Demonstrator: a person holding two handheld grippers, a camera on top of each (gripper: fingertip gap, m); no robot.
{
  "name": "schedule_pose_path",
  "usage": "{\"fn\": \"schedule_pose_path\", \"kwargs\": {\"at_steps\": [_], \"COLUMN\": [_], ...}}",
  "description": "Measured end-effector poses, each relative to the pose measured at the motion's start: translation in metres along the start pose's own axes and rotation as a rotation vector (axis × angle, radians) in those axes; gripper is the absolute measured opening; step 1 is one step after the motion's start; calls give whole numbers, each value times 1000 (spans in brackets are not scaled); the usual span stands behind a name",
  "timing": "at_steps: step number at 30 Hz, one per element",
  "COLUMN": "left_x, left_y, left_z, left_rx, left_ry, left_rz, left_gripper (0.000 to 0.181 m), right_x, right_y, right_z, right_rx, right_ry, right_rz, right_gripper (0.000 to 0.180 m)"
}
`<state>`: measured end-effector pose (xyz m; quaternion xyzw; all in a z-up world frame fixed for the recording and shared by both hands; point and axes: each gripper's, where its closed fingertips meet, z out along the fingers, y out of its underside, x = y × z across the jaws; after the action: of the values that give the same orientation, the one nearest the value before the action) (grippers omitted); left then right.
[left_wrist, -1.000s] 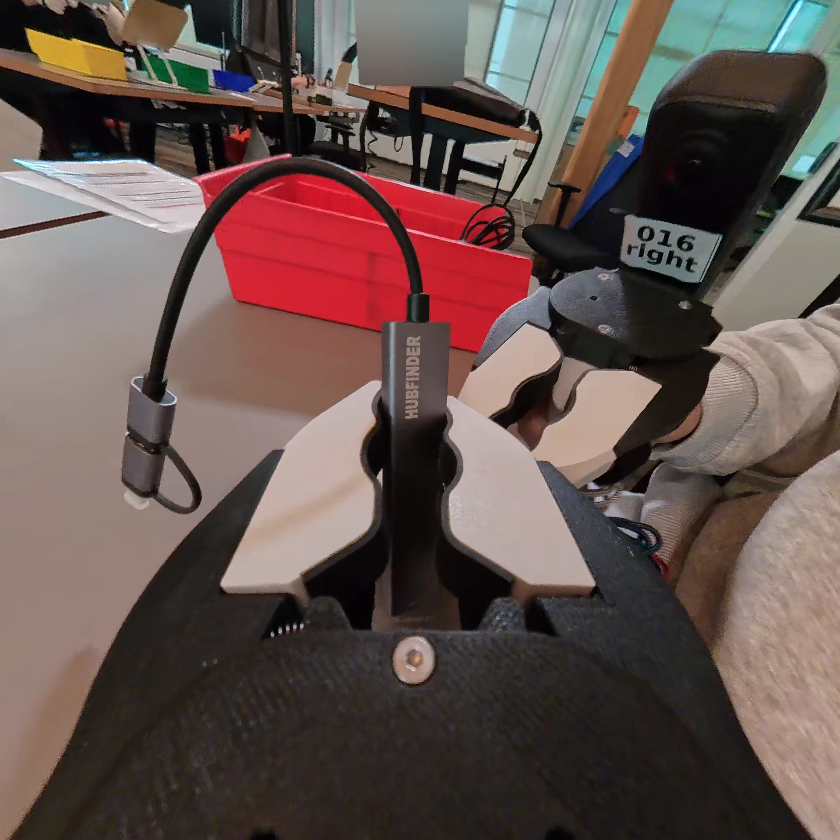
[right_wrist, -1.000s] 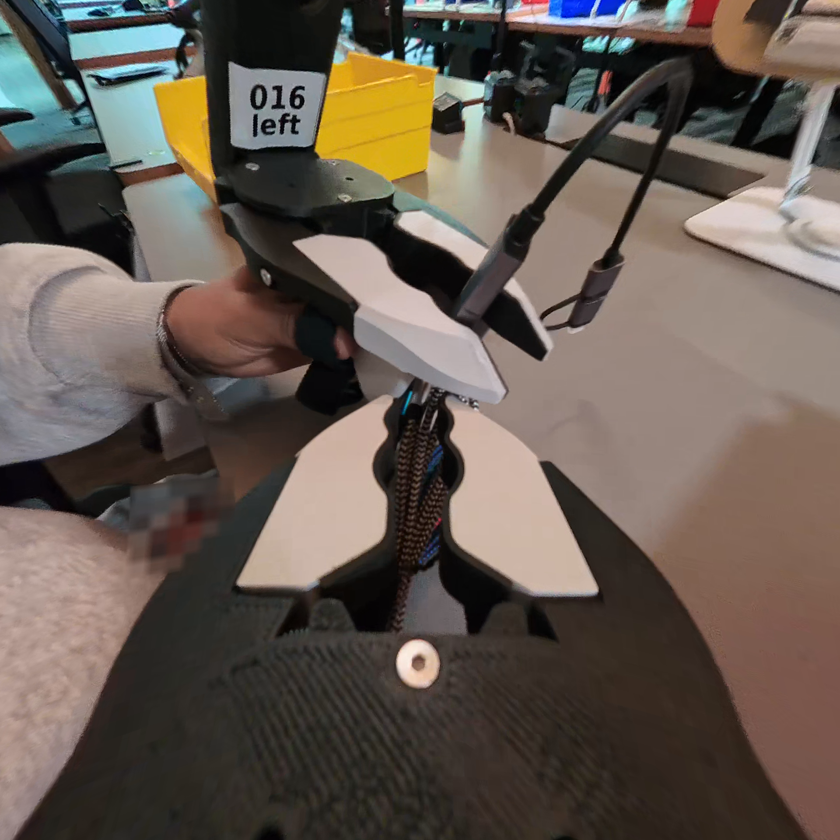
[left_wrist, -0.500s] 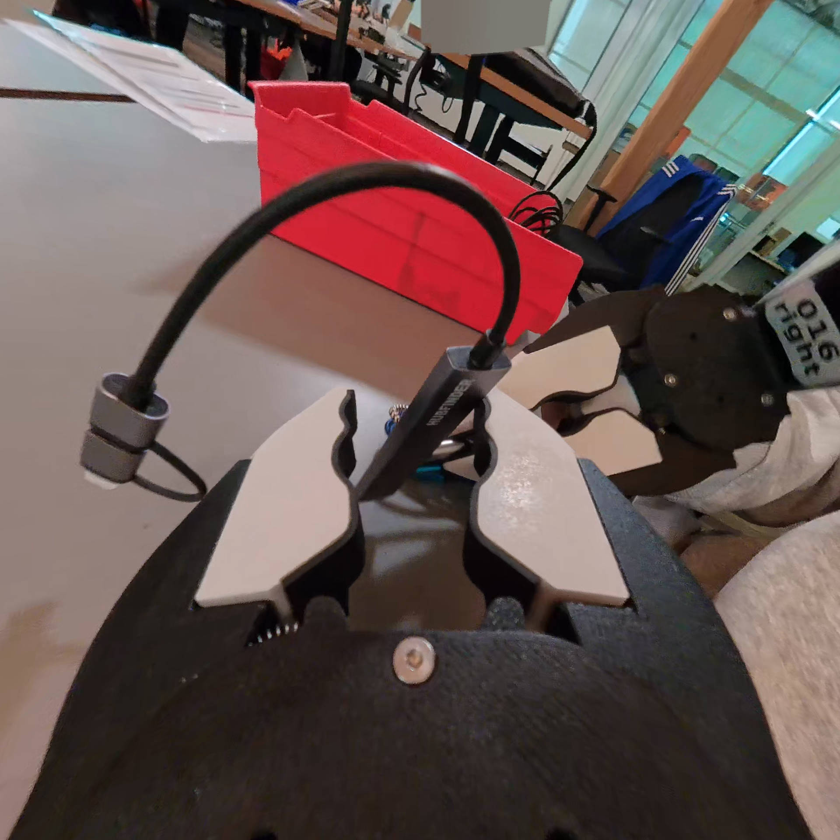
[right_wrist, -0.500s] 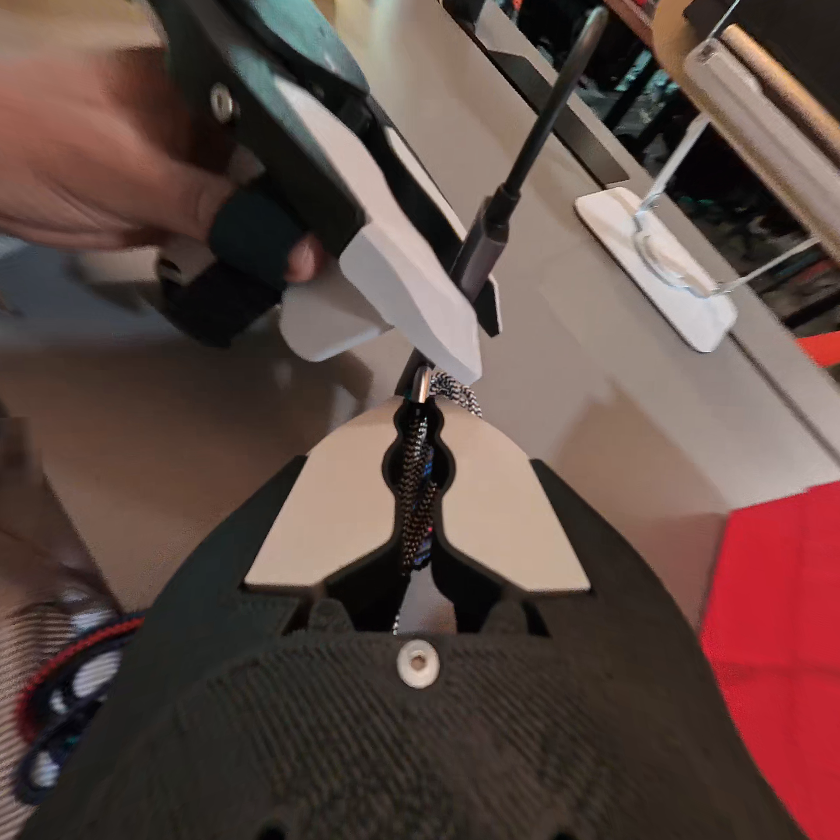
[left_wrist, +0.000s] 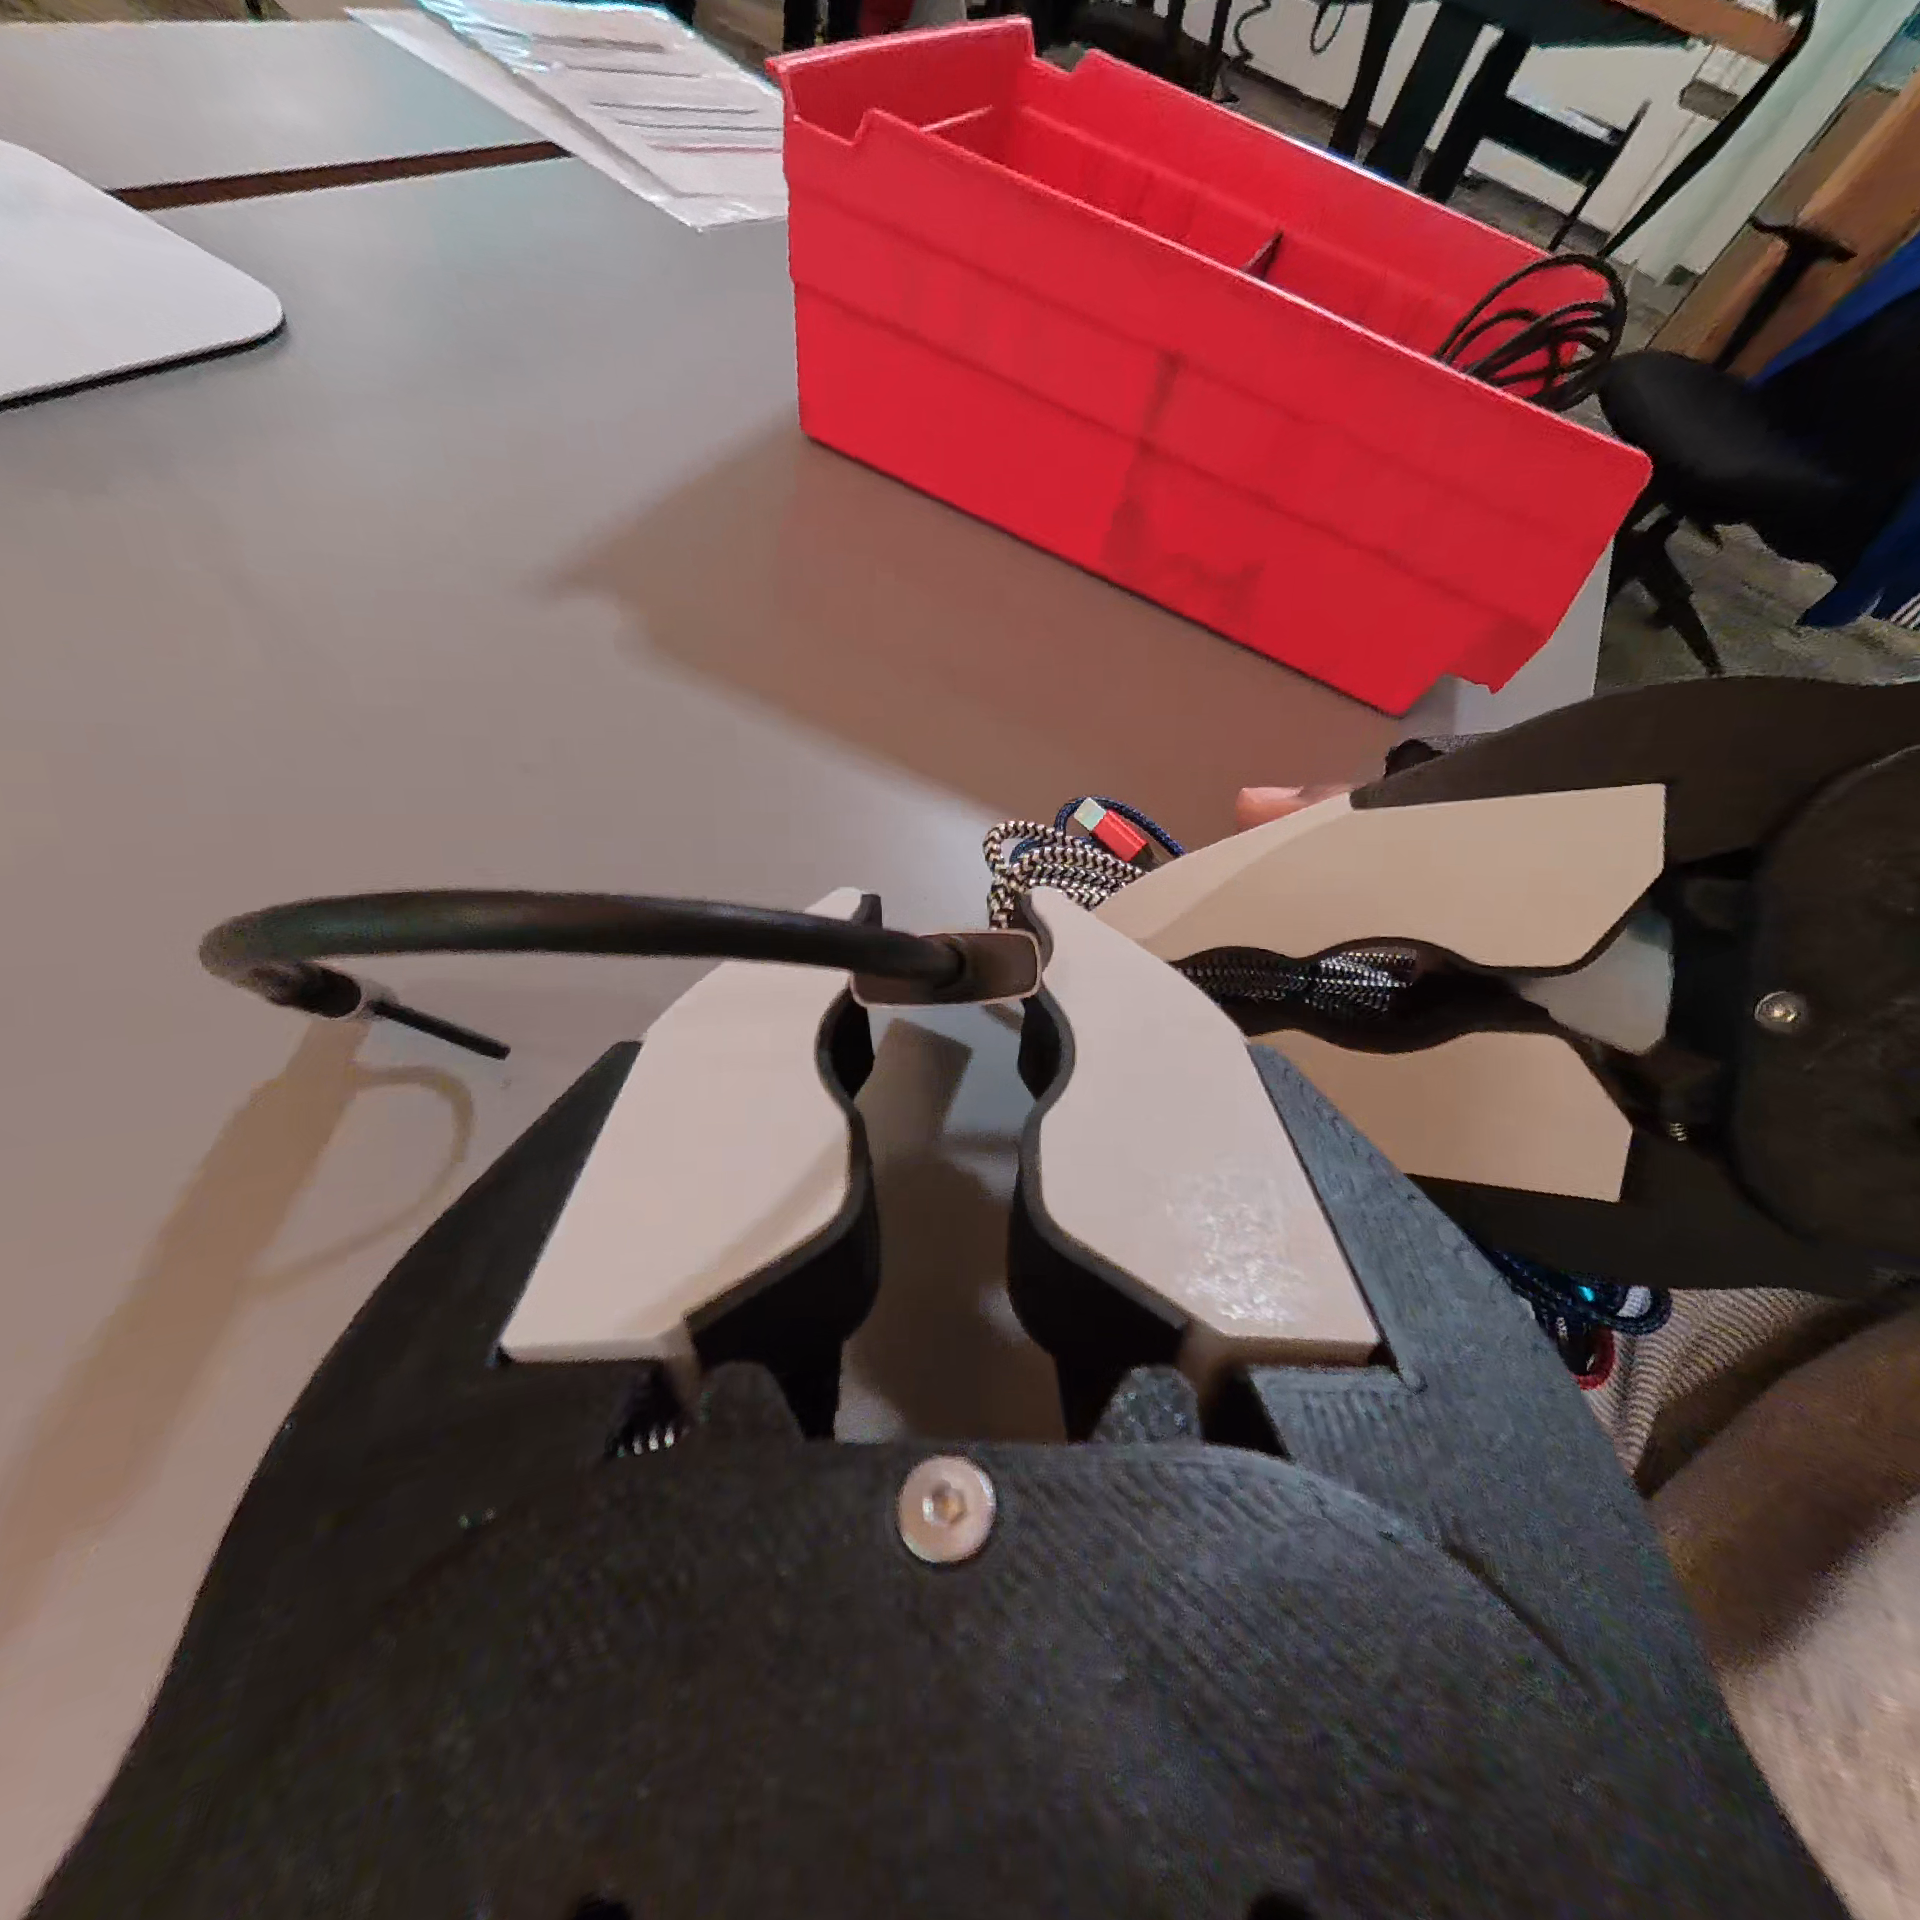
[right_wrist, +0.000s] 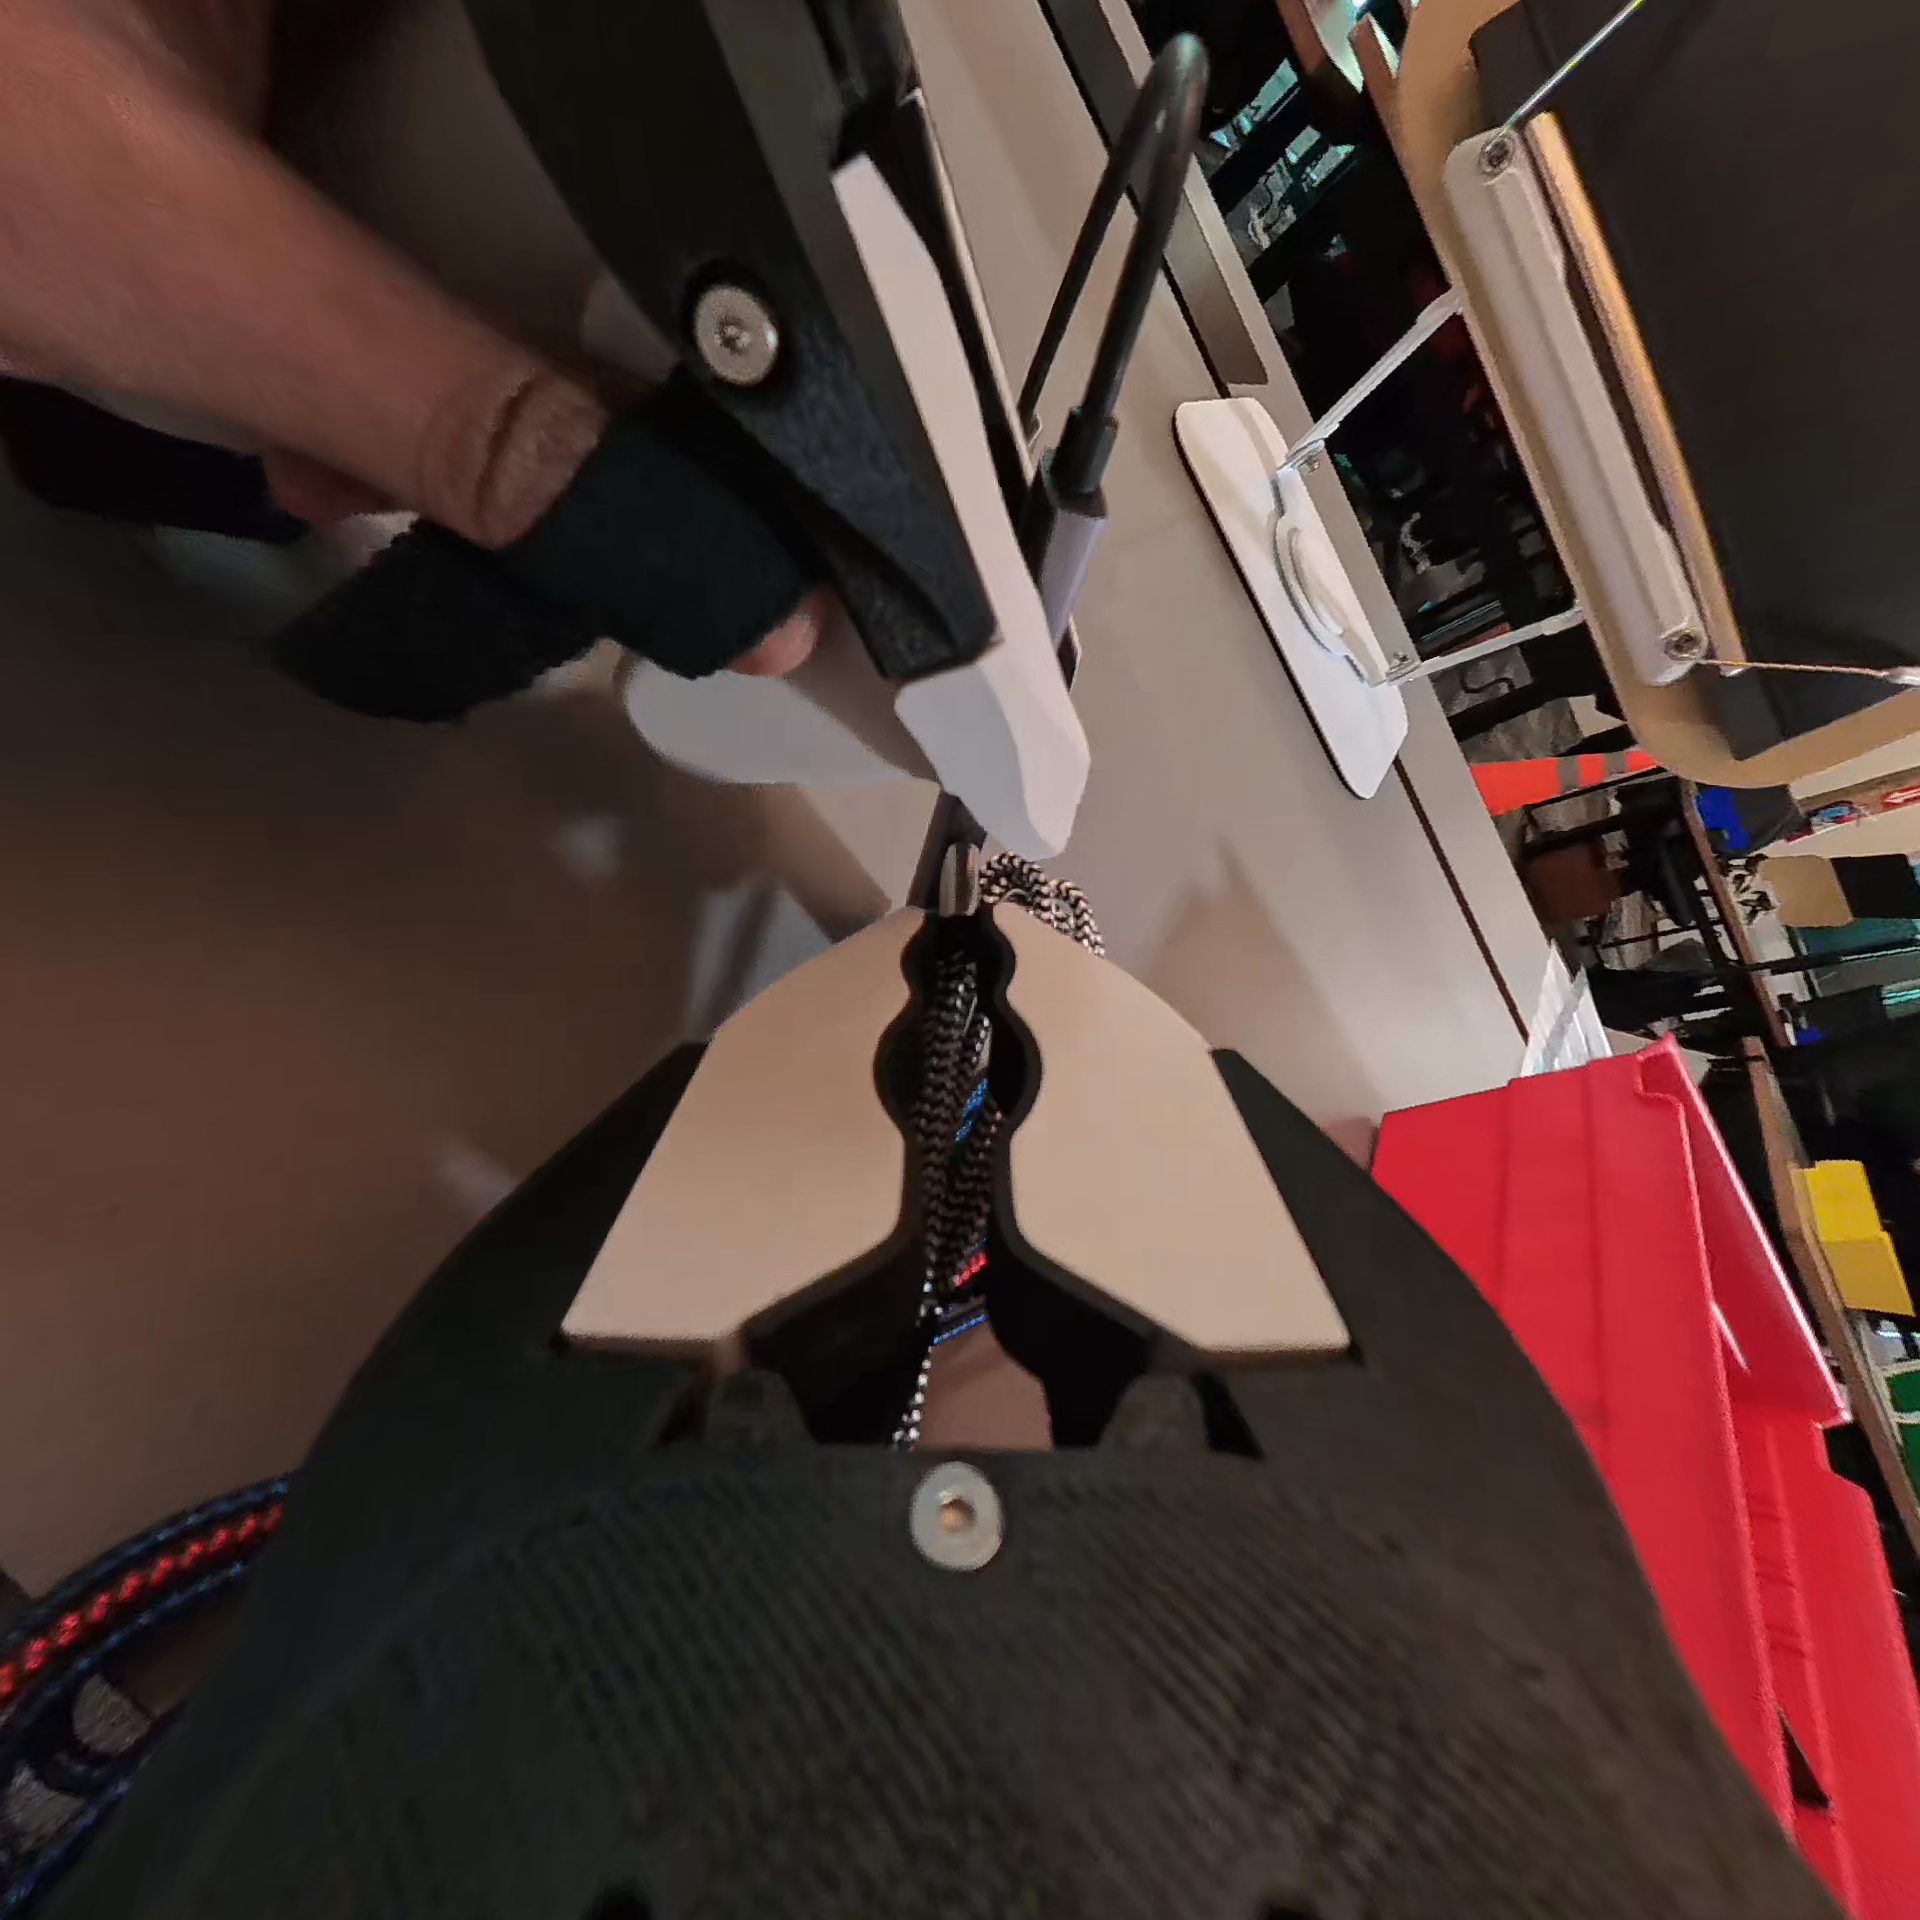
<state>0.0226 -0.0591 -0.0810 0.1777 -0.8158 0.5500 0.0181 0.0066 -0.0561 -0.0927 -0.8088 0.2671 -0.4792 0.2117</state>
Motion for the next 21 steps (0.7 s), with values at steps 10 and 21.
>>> {"fn": "schedule_pose_path", "kwargs": {"at_steps": [10,21], "left_x": [-7,-12], "left_y": [-6,-16], "left_z": [3,0], "left_rx": [-13,-9], "left_ry": [-30,-67], "left_rz": [33,84], "left_gripper": [25,28], "right_x": [0,3], "right_y": [-2,-16], "right_z": [5,-4], "right_rx": [33,136], "right_ry": [-150,-279], "right_rz": [223,421], "right_gripper": [6,6]}}
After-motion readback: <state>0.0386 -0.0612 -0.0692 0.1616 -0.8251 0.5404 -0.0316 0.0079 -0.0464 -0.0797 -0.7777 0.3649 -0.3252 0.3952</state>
